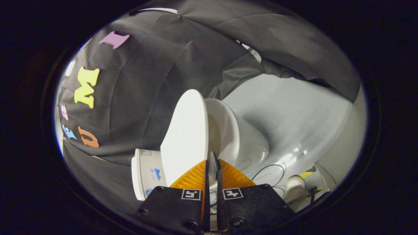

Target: Open the toilet lid.

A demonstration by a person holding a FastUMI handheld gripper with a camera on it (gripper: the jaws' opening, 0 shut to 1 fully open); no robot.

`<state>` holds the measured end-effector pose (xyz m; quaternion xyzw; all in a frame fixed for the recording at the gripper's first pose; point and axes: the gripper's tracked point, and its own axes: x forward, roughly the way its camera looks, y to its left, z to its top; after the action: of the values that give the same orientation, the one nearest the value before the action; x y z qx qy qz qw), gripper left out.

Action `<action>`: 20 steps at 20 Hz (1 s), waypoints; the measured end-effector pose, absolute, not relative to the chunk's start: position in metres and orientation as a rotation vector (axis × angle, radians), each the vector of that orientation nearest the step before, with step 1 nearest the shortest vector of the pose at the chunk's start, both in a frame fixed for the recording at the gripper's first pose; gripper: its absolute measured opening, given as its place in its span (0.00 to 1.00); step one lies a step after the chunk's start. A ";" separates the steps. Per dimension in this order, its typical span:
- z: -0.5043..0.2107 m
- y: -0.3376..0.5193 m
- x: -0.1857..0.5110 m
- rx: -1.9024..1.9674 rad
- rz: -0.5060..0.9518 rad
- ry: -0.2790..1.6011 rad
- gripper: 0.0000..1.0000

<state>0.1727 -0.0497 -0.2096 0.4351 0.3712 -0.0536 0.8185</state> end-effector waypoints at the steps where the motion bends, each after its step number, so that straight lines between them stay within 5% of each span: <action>1: -0.207 -0.049 0.172 0.916 -0.113 0.788 0.12; 20: -0.120 -0.006 0.167 0.772 -0.069 0.767 0.11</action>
<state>0.1675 -0.0060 -0.1204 0.3672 0.3646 -0.0328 0.8551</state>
